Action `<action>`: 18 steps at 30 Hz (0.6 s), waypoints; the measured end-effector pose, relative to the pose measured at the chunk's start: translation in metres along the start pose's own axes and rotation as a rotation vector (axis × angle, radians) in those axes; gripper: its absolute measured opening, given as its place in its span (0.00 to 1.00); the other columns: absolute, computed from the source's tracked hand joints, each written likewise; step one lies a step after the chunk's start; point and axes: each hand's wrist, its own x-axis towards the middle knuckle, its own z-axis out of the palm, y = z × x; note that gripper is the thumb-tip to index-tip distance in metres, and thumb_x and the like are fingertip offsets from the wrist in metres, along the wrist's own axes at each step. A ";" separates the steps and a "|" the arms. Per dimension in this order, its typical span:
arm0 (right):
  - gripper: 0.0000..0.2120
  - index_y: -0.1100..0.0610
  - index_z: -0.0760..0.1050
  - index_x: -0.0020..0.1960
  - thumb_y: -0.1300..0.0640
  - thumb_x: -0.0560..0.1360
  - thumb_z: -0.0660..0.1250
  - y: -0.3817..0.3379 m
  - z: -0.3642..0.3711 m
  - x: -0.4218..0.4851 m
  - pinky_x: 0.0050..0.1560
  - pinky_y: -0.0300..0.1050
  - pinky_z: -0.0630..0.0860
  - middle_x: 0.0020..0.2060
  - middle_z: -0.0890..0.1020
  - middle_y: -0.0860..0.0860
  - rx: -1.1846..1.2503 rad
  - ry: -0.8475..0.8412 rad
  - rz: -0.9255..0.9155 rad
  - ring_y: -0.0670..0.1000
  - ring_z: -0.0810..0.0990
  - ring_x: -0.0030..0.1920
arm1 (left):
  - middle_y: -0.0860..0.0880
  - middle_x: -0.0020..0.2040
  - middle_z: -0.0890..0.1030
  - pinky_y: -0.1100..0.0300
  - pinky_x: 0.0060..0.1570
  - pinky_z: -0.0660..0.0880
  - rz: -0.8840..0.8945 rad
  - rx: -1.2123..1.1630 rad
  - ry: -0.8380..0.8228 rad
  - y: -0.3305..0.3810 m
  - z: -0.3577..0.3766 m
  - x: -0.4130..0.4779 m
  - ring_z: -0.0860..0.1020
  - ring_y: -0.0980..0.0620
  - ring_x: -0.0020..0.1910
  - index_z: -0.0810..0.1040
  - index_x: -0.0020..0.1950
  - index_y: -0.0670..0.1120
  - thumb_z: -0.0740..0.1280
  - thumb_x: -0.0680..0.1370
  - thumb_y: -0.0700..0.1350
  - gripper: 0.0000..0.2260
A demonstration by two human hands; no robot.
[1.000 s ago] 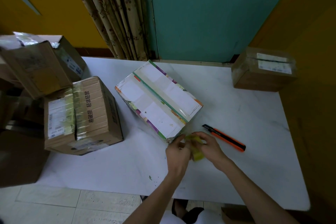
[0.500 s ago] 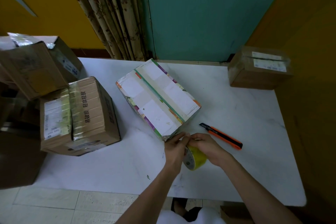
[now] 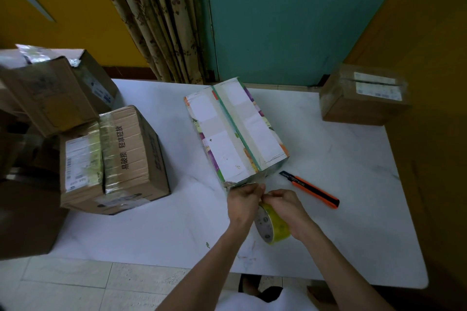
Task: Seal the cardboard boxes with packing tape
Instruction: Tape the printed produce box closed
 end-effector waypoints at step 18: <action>0.05 0.57 0.82 0.46 0.55 0.75 0.72 0.066 0.014 -0.035 0.42 0.41 0.76 0.41 0.84 0.54 0.034 0.110 0.161 0.53 0.82 0.43 | 0.47 0.48 0.86 0.49 0.52 0.82 0.120 0.132 0.041 0.033 -0.036 0.030 0.84 0.46 0.48 0.78 0.41 0.57 0.65 0.82 0.44 0.12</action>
